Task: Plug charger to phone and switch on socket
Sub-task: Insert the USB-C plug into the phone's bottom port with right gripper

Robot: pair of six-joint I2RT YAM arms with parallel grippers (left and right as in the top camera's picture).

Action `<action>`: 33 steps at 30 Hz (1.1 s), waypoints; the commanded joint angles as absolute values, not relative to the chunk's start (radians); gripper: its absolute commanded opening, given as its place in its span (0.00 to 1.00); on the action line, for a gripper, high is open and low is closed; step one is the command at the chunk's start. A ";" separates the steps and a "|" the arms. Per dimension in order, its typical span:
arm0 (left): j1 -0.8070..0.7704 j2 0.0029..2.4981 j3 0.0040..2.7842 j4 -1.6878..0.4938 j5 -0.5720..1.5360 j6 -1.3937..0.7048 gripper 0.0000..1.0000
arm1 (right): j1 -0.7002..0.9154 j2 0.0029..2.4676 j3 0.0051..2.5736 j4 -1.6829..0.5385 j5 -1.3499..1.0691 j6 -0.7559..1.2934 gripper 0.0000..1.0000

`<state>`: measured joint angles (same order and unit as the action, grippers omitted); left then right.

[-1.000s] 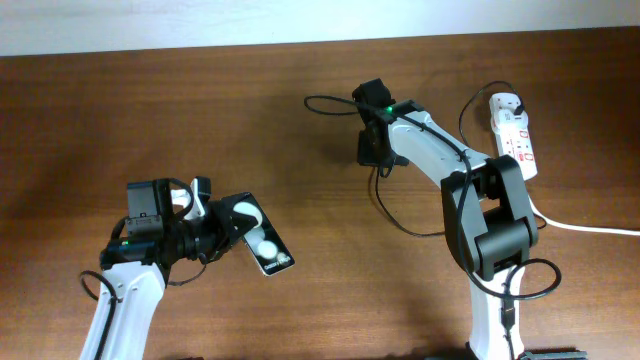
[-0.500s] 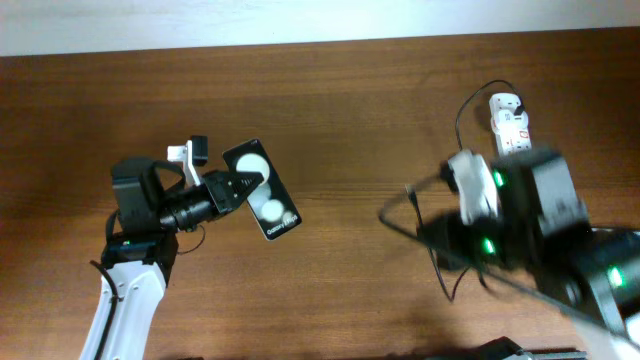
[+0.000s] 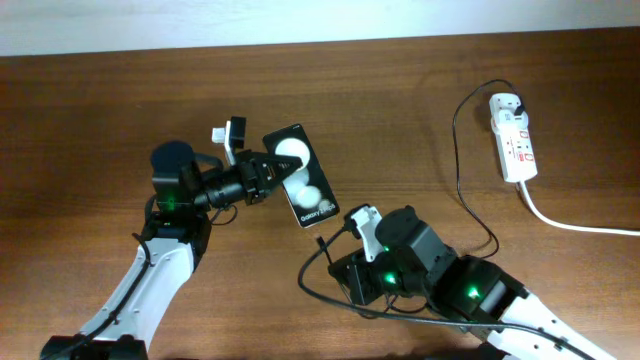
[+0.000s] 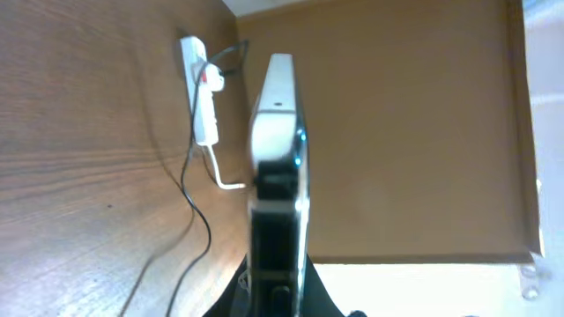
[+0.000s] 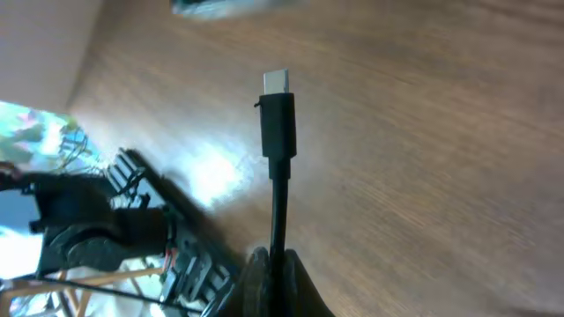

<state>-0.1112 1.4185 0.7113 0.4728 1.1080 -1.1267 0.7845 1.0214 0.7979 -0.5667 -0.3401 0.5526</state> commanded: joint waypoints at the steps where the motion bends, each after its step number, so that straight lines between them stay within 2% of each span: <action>1: -0.107 1.414 0.731 0.486 1.176 -1.134 0.00 | 0.792 1.021 0.797 -0.546 -0.279 0.567 0.04; 7: -0.074 1.415 0.731 0.479 1.182 -1.109 0.00 | 0.792 0.945 0.797 -0.553 -0.285 0.567 0.04; 22: -0.074 1.415 0.731 0.478 1.214 -1.136 0.00 | 0.792 0.997 0.797 -0.484 -0.339 0.593 0.04; 33: -0.074 1.414 0.731 0.479 1.278 -1.135 0.00 | 0.792 0.997 0.797 -0.455 -0.237 0.593 0.04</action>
